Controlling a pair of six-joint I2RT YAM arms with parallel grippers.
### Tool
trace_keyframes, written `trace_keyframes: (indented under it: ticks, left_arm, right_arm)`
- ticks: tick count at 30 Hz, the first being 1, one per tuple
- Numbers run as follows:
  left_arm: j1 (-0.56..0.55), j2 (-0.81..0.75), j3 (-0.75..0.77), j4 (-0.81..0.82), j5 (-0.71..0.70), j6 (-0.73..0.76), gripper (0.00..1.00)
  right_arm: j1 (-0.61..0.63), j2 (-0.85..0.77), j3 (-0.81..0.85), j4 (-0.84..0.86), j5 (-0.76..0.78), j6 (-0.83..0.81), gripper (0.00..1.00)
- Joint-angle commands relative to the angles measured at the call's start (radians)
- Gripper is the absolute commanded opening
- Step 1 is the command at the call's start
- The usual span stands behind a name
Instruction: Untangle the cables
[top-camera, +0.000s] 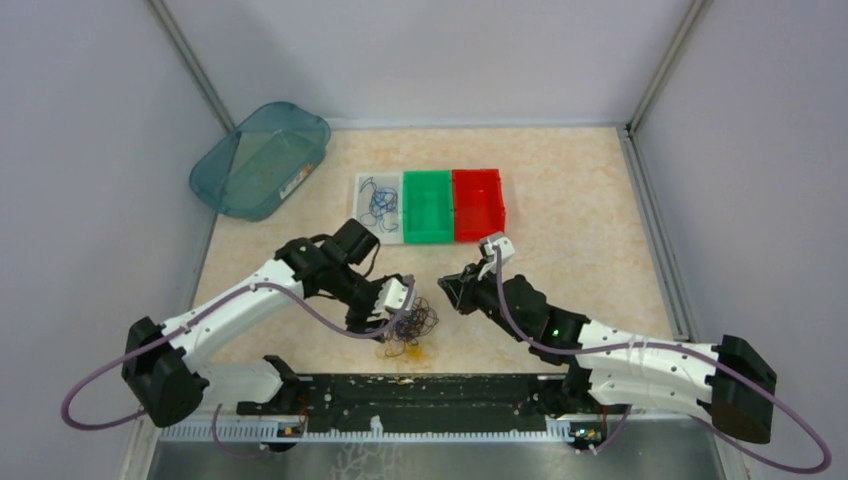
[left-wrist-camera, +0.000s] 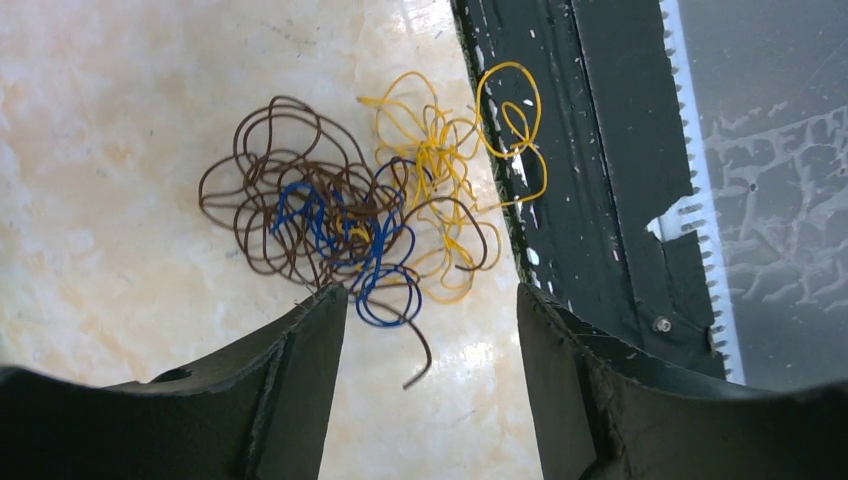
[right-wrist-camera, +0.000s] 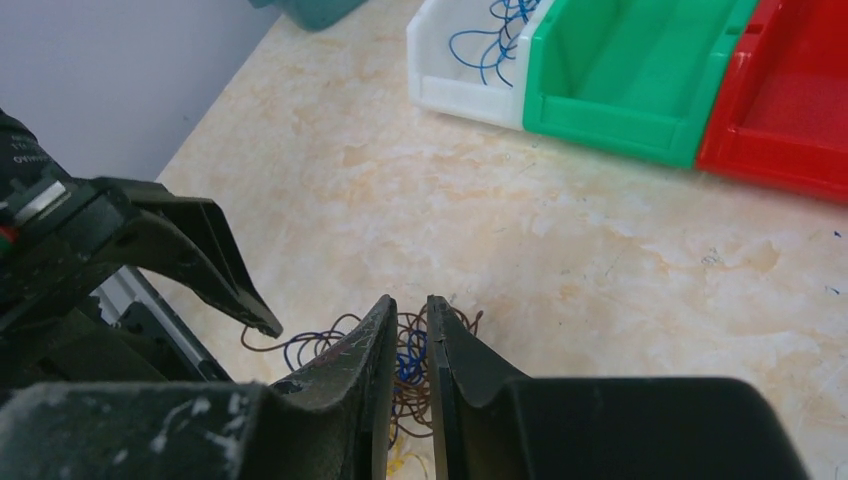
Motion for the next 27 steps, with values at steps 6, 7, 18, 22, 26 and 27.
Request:
trace_keyframes:
  ticks: [6, 7, 18, 22, 26, 27]
  left_arm:
    - [-0.141, 0.153, 0.06, 0.068, -0.113, 0.099, 0.66]
    - [-0.152, 0.163, 0.062, 0.072, -0.121, 0.099, 0.65]
    - [-0.254, 0.216, 0.029, 0.136, -0.282, 0.118, 0.38]
    - [-0.262, 0.211, 0.052, 0.137, -0.301, 0.104, 0.15]
    - [-0.27, 0.209, 0.072, 0.131, -0.312, 0.091, 0.02]
    - [-0.271, 0.209, 0.071, 0.128, -0.318, 0.096, 0.0]
  right_arm:
    - [0.01, -0.053, -0.007, -0.022, 0.063, 0.038, 0.18]
    - [0.01, -0.06, -0.01, -0.026, 0.066, 0.038, 0.18]
    - [0.01, -0.112, -0.028, -0.048, 0.082, 0.043, 0.17]
    - [0.01, -0.121, -0.035, -0.046, 0.086, 0.042, 0.17]
    - [0.01, -0.116, -0.034, -0.044, 0.089, 0.042, 0.17]
    - [0.01, -0.117, -0.033, -0.045, 0.089, 0.043, 0.17]
